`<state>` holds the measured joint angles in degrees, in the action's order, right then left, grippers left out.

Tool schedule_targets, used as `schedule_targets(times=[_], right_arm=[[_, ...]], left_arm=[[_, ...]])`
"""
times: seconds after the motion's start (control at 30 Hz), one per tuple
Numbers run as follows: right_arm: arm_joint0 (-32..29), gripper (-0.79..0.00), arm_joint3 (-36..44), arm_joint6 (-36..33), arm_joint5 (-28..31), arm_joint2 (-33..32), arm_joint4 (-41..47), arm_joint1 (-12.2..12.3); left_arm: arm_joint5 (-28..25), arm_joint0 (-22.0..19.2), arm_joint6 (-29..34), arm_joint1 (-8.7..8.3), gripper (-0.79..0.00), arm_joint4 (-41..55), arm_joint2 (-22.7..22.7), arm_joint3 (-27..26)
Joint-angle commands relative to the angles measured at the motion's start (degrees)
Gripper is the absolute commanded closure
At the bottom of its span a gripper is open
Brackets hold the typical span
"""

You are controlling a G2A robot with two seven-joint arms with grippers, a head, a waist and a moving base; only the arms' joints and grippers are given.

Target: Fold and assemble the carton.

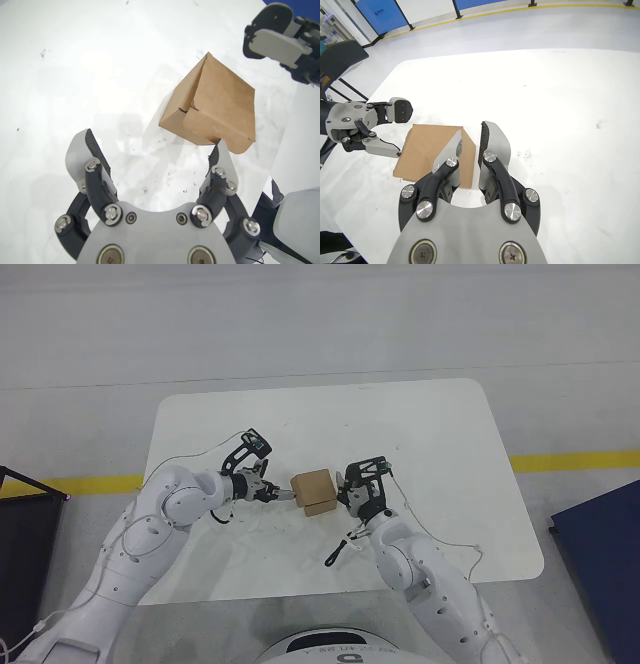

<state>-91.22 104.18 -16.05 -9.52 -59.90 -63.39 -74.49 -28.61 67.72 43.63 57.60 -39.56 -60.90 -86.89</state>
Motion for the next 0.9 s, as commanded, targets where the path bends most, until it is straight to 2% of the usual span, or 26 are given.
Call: schedule_targets(times=[0.0,0.87], right_arm=[[-0.04,-0.219,-0.71,-0.28,0.34,-0.06,0.59,-0.02],[1.52,-0.200,-3.55,0.28,3.56,1.49,7.16,-0.85]], left_arm=[[-0.12,-0.29,0.13,0.08,-0.785,0.06,0.36,0.39],[-0.95,-3.20,0.77,0.79,-0.785,0.12,3.23,3.36]])
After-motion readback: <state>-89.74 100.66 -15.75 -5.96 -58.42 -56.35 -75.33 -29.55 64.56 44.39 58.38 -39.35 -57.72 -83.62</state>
